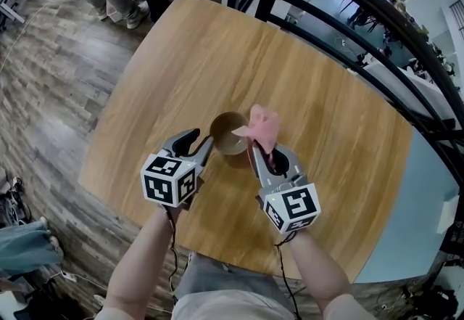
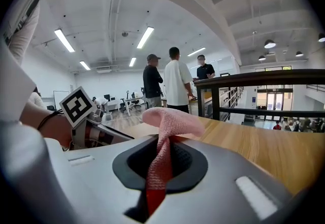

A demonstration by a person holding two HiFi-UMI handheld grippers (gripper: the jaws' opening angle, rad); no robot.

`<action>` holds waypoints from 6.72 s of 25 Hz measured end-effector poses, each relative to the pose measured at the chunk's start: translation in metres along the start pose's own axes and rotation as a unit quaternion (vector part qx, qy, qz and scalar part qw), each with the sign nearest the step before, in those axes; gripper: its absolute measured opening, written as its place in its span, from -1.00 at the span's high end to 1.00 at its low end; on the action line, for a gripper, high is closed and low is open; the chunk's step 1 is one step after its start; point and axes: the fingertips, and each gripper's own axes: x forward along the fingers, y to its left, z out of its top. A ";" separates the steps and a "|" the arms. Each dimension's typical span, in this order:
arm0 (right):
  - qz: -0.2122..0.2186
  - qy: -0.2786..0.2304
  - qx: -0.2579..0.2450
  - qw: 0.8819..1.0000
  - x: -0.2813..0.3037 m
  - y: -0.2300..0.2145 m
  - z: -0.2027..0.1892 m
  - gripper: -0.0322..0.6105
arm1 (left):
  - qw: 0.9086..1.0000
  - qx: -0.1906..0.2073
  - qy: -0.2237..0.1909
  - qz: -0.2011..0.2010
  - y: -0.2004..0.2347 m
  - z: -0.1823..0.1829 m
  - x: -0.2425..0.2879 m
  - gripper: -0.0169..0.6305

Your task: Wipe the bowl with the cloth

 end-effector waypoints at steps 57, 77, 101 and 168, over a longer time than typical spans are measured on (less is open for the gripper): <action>0.028 -0.067 -0.056 0.996 -0.123 0.069 0.101 0.85 | 0.997 0.041 -0.061 0.030 -0.092 0.067 -0.104 0.91; 0.098 -0.075 -0.098 0.987 -0.202 0.163 0.153 0.85 | 0.969 0.183 -0.159 0.041 -0.198 0.100 -0.243 0.91; 0.057 -0.075 -0.188 0.978 -0.253 0.180 0.190 0.86 | 0.934 0.240 -0.253 0.078 -0.274 0.097 -0.314 0.91; 0.033 0.074 -0.383 0.920 -0.217 0.186 0.143 0.85 | 0.952 0.202 -0.219 0.067 -0.249 0.074 -0.298 0.90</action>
